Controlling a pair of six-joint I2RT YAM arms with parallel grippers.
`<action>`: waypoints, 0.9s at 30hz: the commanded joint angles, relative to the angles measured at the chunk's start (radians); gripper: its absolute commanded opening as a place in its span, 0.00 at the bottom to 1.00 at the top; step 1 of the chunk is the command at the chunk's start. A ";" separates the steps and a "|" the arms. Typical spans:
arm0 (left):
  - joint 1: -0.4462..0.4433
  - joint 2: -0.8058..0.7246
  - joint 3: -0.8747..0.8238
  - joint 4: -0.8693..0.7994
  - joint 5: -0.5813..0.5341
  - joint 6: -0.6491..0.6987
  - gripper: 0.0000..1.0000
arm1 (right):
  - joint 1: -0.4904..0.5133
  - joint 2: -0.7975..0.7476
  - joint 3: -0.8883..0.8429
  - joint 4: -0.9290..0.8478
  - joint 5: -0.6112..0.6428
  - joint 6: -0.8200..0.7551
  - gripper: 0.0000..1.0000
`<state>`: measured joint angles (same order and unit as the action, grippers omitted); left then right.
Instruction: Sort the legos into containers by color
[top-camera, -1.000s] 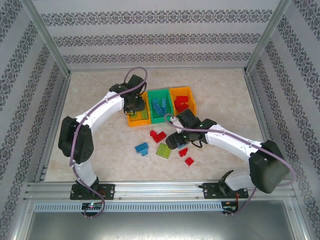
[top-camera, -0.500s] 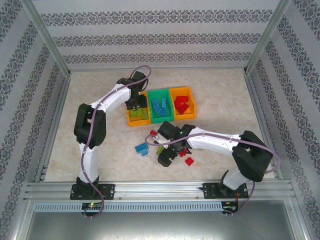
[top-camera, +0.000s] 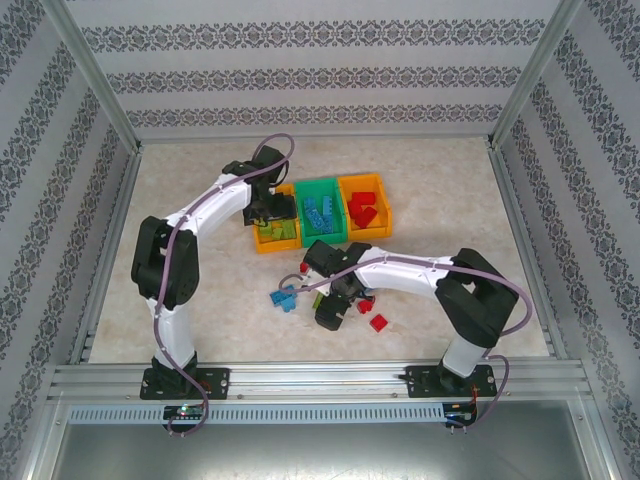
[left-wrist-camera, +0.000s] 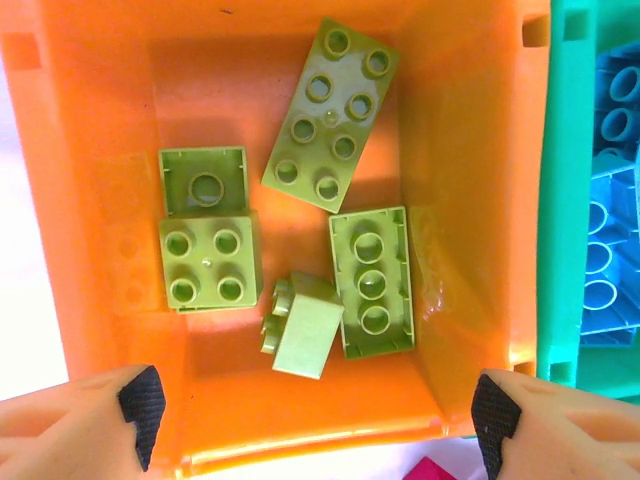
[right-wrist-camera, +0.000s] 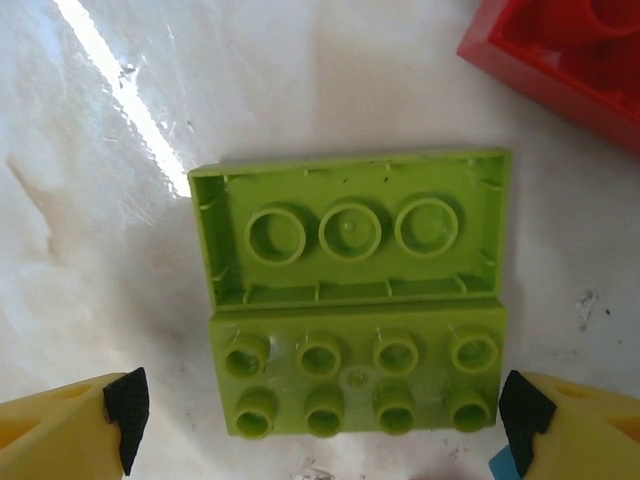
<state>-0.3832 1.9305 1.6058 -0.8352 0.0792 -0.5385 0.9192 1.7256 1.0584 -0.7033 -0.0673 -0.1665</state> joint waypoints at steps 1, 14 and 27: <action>0.013 -0.058 -0.042 0.031 0.011 -0.023 0.86 | 0.000 0.035 0.033 -0.038 0.014 -0.057 0.92; 0.012 -0.185 -0.162 0.090 -0.007 -0.032 1.00 | -0.002 0.023 0.031 -0.051 0.054 -0.055 0.62; 0.013 -0.359 -0.399 0.165 -0.050 -0.049 0.99 | -0.117 -0.194 0.151 0.060 -0.254 0.013 0.50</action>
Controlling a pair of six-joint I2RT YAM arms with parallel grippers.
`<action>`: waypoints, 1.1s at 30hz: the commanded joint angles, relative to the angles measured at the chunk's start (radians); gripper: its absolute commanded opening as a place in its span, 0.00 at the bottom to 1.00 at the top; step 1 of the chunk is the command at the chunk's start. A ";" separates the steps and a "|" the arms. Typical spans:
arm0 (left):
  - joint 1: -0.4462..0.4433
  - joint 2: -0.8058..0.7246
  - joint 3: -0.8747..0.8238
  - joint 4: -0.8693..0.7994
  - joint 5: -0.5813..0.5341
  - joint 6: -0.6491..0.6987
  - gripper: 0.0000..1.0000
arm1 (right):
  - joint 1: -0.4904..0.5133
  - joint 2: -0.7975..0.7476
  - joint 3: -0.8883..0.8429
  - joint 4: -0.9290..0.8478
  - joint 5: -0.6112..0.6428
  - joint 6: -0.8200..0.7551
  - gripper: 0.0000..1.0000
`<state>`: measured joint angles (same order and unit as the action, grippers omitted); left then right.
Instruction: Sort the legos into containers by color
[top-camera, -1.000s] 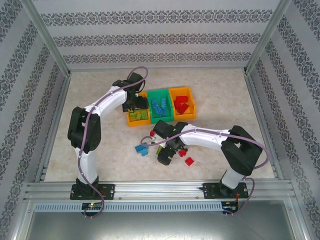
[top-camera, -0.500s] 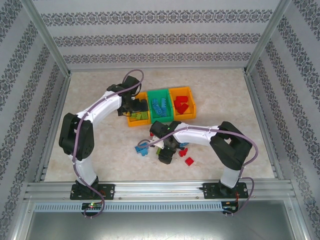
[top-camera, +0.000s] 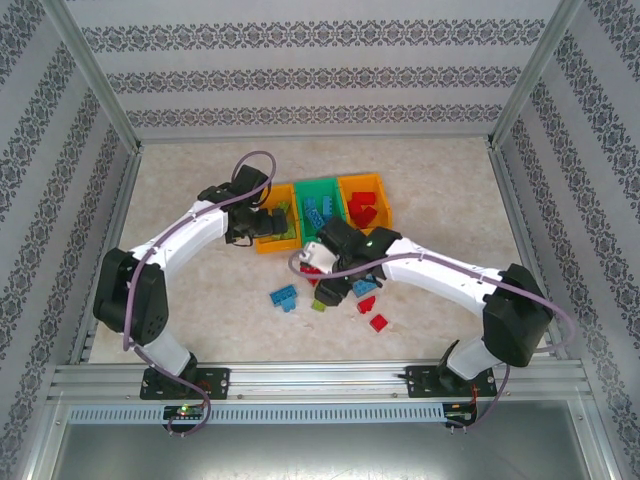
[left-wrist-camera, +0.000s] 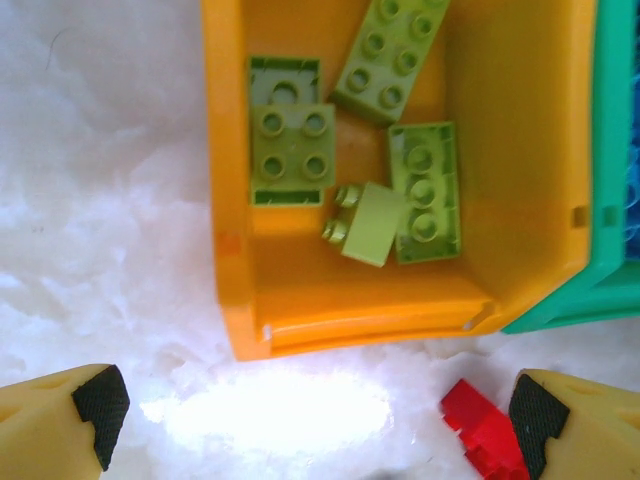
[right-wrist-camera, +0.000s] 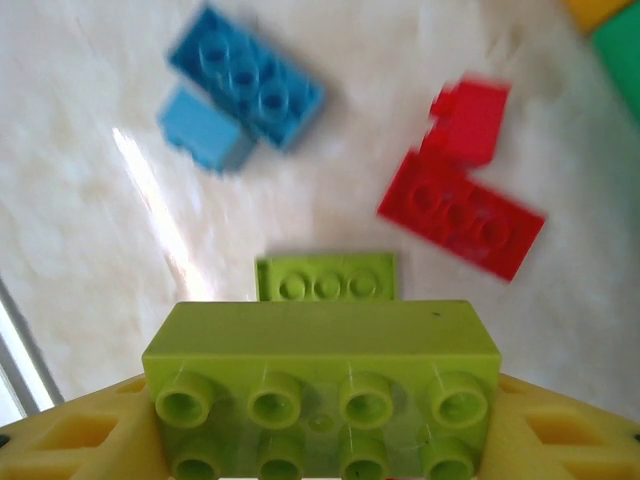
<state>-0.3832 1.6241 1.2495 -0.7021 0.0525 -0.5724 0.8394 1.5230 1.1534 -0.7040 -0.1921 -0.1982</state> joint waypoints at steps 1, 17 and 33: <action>0.013 -0.069 -0.063 0.030 -0.028 -0.015 0.99 | -0.058 0.027 0.091 0.081 -0.165 0.073 0.50; 0.010 -0.266 -0.389 0.051 0.004 -0.086 1.00 | -0.238 0.573 0.721 0.103 -0.339 0.603 0.42; -0.199 -0.182 -0.405 0.061 0.069 -0.334 0.99 | -0.269 0.754 0.883 0.035 -0.316 0.709 0.75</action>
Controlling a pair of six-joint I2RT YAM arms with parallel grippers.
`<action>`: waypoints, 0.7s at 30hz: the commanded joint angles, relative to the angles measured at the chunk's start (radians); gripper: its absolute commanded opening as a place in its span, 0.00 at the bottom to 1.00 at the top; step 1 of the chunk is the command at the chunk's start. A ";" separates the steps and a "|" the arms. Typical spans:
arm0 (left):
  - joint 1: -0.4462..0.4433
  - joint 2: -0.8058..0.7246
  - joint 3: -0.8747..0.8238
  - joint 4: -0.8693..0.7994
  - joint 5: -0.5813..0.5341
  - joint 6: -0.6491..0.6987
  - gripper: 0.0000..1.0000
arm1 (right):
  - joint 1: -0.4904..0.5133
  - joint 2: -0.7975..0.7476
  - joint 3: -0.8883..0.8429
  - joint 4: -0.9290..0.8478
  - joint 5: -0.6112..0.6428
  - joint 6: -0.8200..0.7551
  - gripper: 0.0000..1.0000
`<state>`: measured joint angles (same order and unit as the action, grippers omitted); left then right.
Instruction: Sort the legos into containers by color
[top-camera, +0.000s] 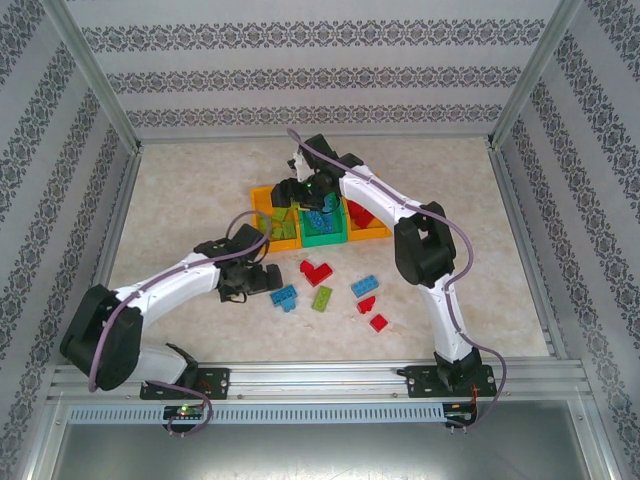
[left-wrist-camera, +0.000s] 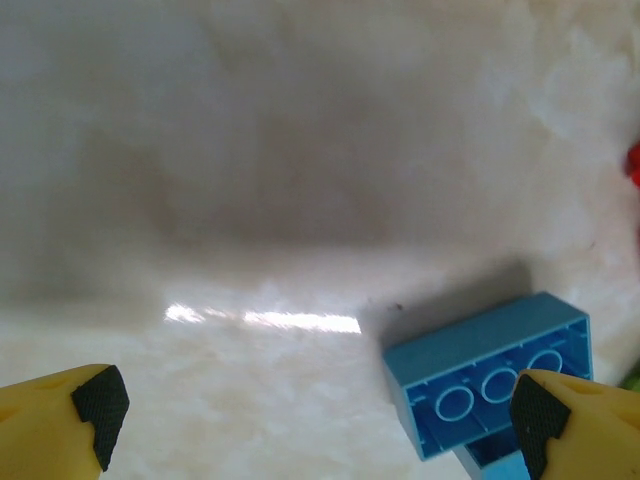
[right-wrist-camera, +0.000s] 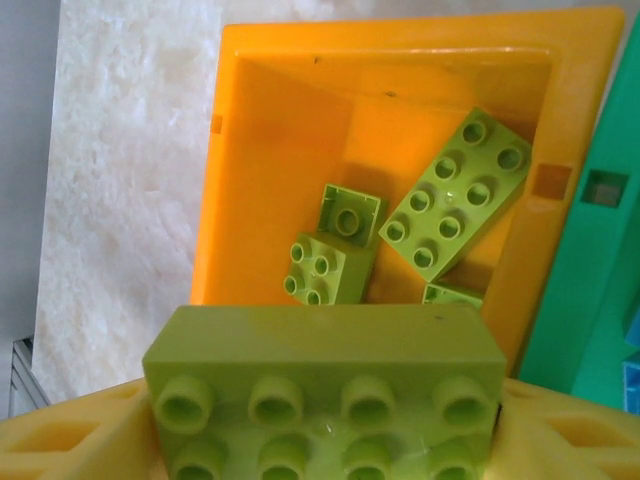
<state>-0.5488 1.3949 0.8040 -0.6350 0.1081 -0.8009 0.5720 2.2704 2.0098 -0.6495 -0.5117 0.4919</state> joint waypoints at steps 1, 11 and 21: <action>-0.047 0.065 0.051 -0.005 0.025 -0.133 1.00 | 0.000 -0.002 0.019 -0.015 0.004 0.018 0.76; -0.108 0.149 0.104 0.013 0.082 -0.285 0.99 | 0.002 -0.083 -0.047 0.005 0.018 -0.013 0.82; -0.138 0.210 0.183 0.001 0.083 -0.319 0.99 | -0.001 -0.224 -0.178 0.060 0.043 -0.061 0.83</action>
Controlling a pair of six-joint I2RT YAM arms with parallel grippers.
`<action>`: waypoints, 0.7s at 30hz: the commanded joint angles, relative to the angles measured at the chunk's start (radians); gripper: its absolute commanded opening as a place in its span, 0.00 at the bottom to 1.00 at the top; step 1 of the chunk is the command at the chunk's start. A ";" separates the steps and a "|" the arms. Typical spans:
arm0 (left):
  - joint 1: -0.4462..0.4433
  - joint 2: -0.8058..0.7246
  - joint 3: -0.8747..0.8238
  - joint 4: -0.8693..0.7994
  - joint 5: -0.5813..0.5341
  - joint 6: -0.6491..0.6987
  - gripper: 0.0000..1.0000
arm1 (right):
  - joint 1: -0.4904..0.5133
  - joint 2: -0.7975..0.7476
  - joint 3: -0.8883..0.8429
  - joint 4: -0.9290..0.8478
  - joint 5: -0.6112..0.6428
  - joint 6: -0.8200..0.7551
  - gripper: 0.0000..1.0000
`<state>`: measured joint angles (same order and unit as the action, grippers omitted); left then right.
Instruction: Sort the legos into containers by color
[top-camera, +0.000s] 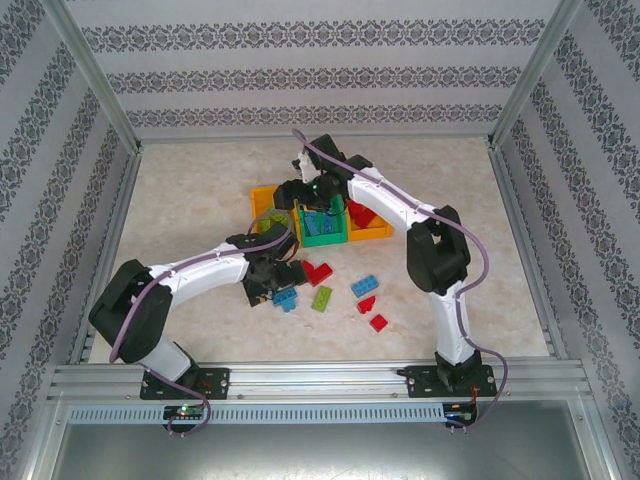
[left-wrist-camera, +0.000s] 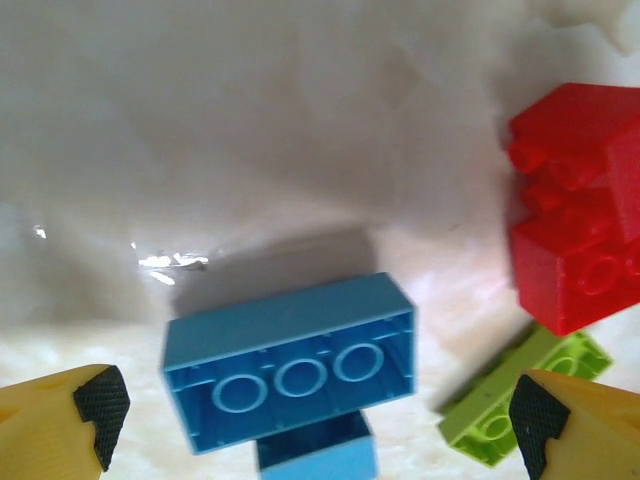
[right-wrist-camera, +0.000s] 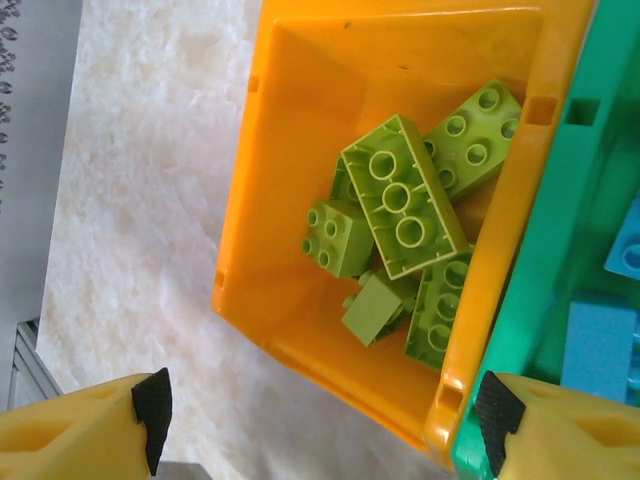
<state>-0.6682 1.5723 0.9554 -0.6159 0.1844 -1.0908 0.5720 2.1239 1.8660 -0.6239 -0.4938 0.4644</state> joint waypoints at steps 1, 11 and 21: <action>-0.022 0.045 0.037 -0.016 0.011 -0.030 0.99 | -0.004 -0.094 -0.053 0.038 0.030 -0.039 0.83; -0.030 0.099 0.008 -0.016 0.032 -0.053 0.93 | -0.100 -0.245 -0.276 0.093 0.041 -0.050 0.84; -0.028 0.166 0.064 -0.089 -0.038 0.016 0.64 | -0.161 -0.355 -0.416 0.102 0.055 -0.076 0.84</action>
<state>-0.6819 1.7077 1.0145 -0.6720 0.1982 -1.1042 0.4206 1.8366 1.4799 -0.5358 -0.4564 0.4191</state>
